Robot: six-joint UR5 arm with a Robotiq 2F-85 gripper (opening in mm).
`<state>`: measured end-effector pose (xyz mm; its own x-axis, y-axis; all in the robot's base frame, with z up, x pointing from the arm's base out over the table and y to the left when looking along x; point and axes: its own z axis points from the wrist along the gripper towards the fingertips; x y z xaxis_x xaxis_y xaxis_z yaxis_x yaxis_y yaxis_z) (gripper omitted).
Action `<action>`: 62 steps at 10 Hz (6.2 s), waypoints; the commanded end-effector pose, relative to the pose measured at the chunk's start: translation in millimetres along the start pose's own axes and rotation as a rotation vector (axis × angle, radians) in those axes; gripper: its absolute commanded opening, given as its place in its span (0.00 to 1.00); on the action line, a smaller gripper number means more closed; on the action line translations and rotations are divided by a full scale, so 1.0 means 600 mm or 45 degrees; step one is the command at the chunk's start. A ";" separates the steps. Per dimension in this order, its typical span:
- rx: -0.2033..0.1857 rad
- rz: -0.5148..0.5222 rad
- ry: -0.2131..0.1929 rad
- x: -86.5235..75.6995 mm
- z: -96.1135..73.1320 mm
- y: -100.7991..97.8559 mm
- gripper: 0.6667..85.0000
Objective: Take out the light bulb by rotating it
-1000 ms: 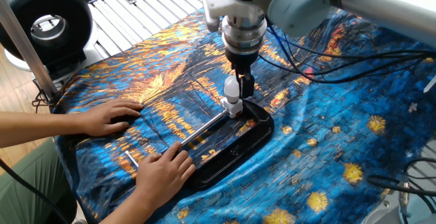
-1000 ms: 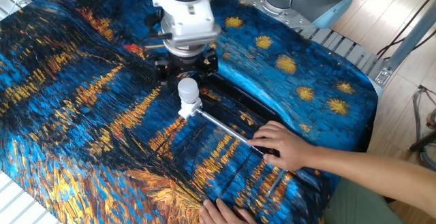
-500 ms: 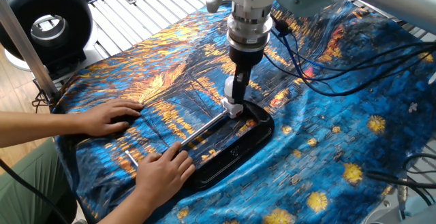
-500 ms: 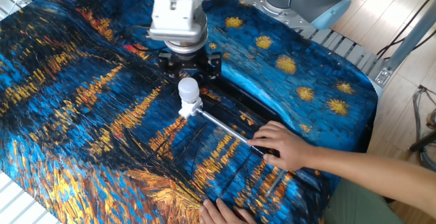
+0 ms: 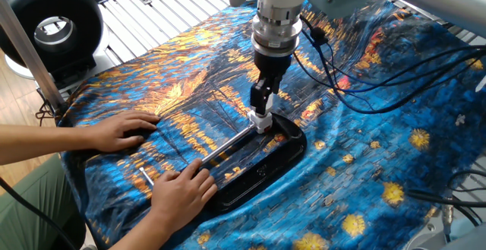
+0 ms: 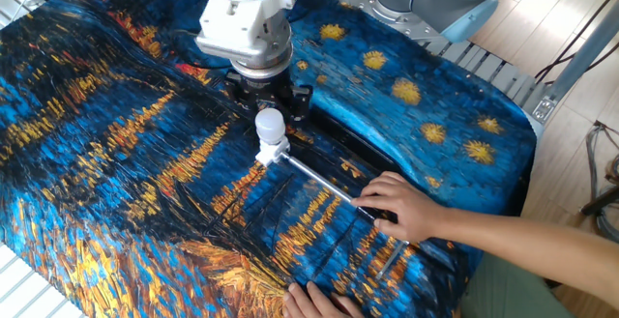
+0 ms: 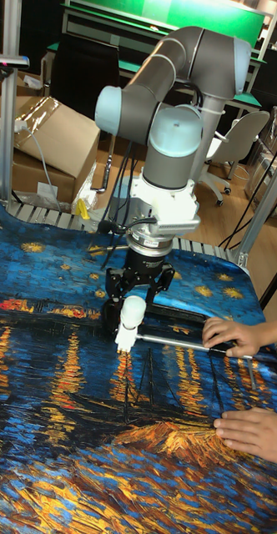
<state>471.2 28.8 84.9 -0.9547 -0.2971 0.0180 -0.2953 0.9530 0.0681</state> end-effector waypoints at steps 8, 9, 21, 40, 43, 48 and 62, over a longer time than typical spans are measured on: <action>0.000 0.225 0.015 -0.002 0.002 0.001 0.49; -0.004 0.231 0.012 -0.003 0.002 0.002 0.47; 0.125 -0.185 -0.030 -0.021 -0.001 -0.008 0.13; 0.307 -1.105 0.085 -0.022 -0.007 -0.085 0.86; 0.151 -0.621 0.113 0.030 -0.010 -0.071 0.87; 0.032 -0.166 0.059 0.026 -0.005 -0.025 0.82; 0.012 0.228 0.014 -0.004 0.002 -0.008 0.61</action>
<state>471.4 23.6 83.5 -0.9883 -0.1454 0.0465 -0.1432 0.9885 0.0479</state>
